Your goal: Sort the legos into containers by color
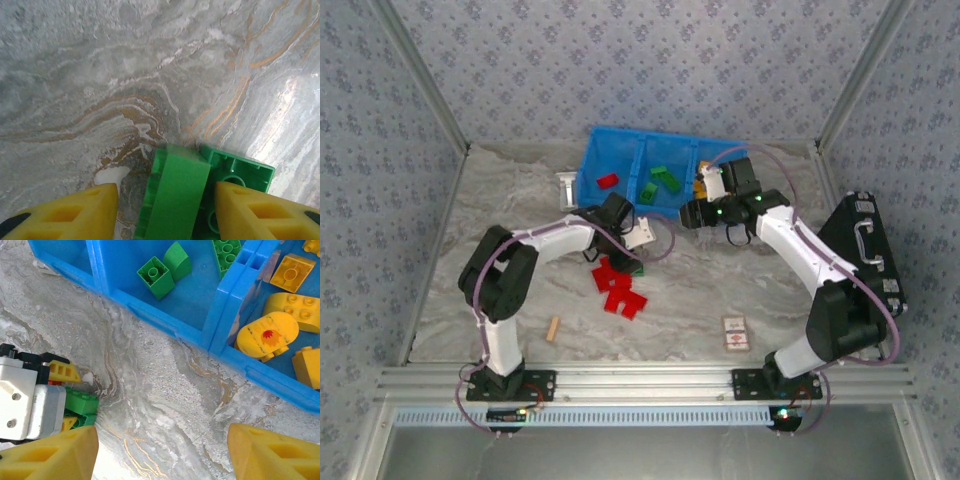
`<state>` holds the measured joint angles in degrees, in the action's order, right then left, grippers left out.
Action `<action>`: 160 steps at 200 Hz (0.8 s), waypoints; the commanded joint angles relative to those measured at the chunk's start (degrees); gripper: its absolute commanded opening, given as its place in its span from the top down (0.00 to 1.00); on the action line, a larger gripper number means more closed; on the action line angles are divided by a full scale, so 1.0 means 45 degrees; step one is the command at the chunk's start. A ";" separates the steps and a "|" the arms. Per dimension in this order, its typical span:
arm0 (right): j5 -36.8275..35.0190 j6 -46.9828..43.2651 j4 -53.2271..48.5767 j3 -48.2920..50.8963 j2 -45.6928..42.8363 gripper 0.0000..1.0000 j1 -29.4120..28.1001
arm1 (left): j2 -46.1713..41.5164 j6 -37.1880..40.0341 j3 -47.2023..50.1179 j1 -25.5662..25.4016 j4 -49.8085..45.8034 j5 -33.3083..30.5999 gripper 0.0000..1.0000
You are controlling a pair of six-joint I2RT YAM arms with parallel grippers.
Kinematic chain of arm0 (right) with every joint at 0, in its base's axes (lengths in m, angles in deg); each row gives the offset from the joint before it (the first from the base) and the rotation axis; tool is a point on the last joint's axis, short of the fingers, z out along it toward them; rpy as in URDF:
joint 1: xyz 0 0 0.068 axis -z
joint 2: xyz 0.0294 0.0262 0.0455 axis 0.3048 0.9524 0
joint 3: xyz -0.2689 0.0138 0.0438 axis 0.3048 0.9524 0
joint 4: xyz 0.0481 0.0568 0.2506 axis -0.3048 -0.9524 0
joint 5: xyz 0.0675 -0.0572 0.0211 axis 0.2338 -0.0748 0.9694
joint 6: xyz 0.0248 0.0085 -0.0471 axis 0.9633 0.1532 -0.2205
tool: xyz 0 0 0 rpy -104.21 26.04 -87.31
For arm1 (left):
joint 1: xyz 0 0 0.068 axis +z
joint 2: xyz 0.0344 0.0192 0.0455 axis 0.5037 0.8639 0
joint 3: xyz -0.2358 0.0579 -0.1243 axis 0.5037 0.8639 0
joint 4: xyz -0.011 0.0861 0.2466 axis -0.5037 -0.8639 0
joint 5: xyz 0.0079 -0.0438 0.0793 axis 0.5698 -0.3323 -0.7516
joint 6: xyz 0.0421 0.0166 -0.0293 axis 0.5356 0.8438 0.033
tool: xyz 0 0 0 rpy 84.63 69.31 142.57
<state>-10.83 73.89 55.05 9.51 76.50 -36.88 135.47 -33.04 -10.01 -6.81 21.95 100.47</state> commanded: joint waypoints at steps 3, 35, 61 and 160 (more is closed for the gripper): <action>-0.0107 0.0102 -0.0278 0.0057 -0.0165 0.30 0.0123 | 0.0212 -0.0051 -0.0333 0.0052 -0.0580 0.0312 0.47; -0.0107 0.0110 -0.0293 0.0057 -0.0164 0.30 0.0151 | 0.0526 -0.0196 -0.0709 0.0101 -0.0917 0.0282 0.64; -0.0147 0.0083 -0.0333 0.0057 -0.0194 0.30 0.0195 | 0.0646 -0.0198 -0.0882 0.0120 -0.1101 0.0301 0.72; -0.0194 0.0072 -0.0315 0.0133 -0.0232 0.29 0.0454 | 0.0392 -0.0953 -0.2732 0.0132 -0.0958 -0.0087 0.74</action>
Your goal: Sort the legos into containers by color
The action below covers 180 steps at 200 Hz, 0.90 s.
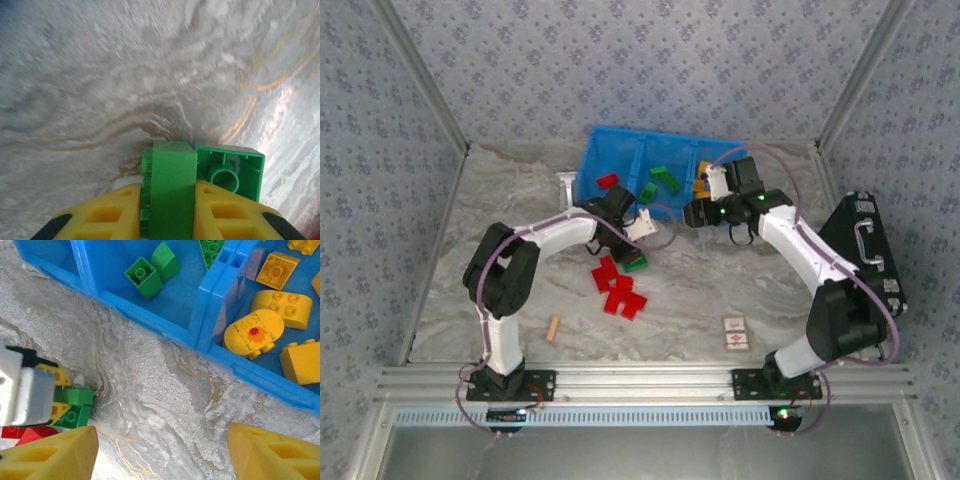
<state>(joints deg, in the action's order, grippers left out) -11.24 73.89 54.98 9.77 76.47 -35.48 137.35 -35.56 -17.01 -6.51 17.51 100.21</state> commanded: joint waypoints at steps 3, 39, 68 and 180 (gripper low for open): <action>-0.0111 0.0080 -0.0312 0.0086 -0.0233 0.29 0.0159 | -0.0021 -0.0409 -0.1310 0.0067 0.0041 -0.0040 0.74; -0.0092 0.0091 -0.0281 0.0155 -0.0415 0.30 0.0353 | 0.0417 -0.0561 -0.2746 0.0003 0.0037 -0.0506 0.74; -0.0131 0.0042 -0.0324 0.0593 -0.0533 0.29 0.0477 | 0.1335 -0.0436 -0.3614 -0.0108 -0.0597 -0.1046 0.73; 0.0042 0.0100 -0.0105 0.0751 -0.0294 0.29 0.0597 | 0.1751 -0.0664 -0.3043 -0.0602 -0.1043 -0.0641 0.62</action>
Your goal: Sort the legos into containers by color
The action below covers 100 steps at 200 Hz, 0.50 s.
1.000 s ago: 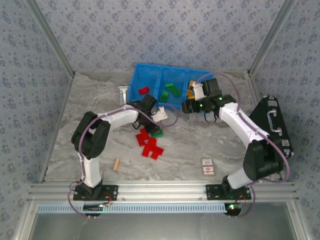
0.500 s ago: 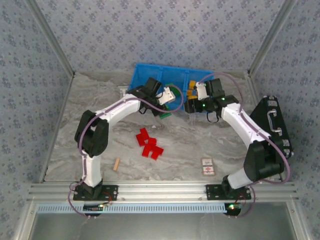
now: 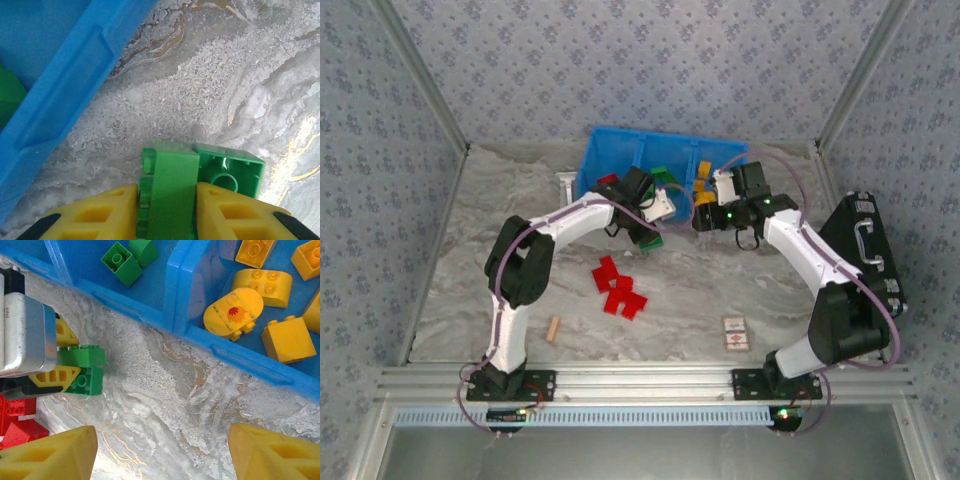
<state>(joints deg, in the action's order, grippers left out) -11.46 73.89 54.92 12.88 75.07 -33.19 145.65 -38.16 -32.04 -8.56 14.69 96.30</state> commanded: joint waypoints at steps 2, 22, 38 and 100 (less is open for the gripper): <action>0.0092 0.0100 -0.0105 0.0063 0.0022 0.29 0.0081 | -0.0090 -0.0087 0.0325 -0.0146 -0.0420 0.0228 0.61; 0.0112 0.0081 -0.0139 0.0058 0.0027 0.29 0.0095 | -0.0090 -0.0148 0.0436 -0.0149 -0.0395 0.0213 0.59; 0.0093 0.0067 -0.0183 0.0042 0.0006 0.29 0.0096 | -0.0032 -0.0147 0.0431 -0.0159 -0.0387 0.0199 0.58; 0.0093 0.0005 -0.0276 0.0032 -0.0018 0.29 0.0103 | -0.0009 0.0032 0.0473 -0.0197 -0.0138 0.0464 0.42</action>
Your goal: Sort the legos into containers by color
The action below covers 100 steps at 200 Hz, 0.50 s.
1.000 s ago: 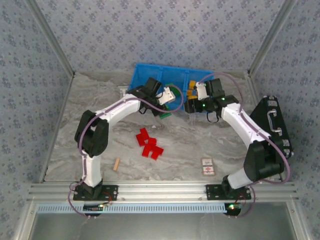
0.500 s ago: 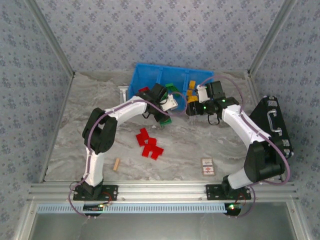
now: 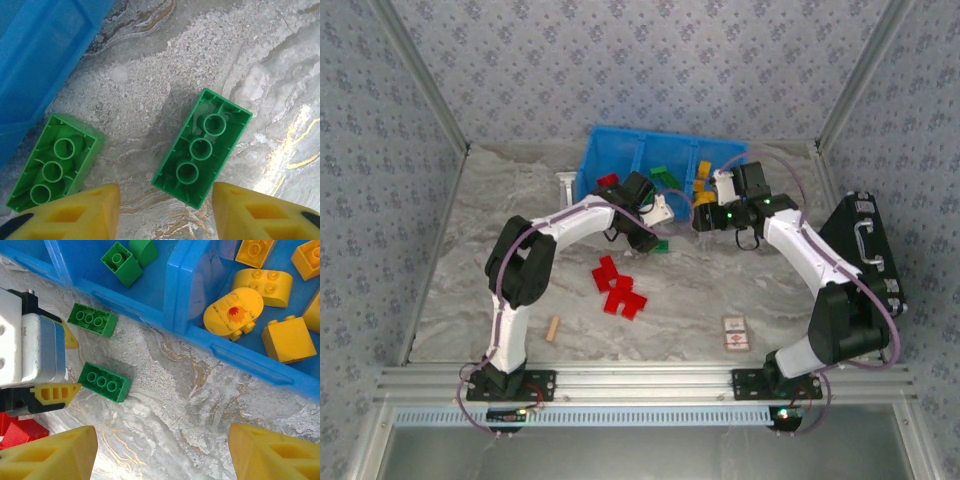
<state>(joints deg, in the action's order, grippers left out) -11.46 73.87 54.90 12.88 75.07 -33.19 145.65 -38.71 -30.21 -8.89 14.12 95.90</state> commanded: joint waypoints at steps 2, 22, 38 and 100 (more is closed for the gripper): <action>0.0088 0.0018 -0.0269 0.0032 -0.0016 0.28 0.0099 | -0.0020 0.0181 0.0073 -0.0139 0.0010 0.0614 0.42; 0.0151 -0.0007 -0.0224 0.0034 0.0024 0.28 0.0125 | -0.0011 0.0855 0.0174 -0.0394 0.0151 0.0878 0.35; 0.0172 0.0007 -0.0208 0.0035 0.0027 0.28 0.0139 | 0.0089 0.1374 0.0325 -0.0597 0.0381 0.0897 0.32; 0.0263 -0.0012 -0.0271 0.0103 -0.0189 0.27 0.0272 | 0.1203 0.2112 -0.0472 -0.0687 0.0252 0.0803 0.25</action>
<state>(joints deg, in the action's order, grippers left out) -11.20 73.85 54.90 12.88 75.07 -32.60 148.65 -32.17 -29.92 -12.04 16.35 98.11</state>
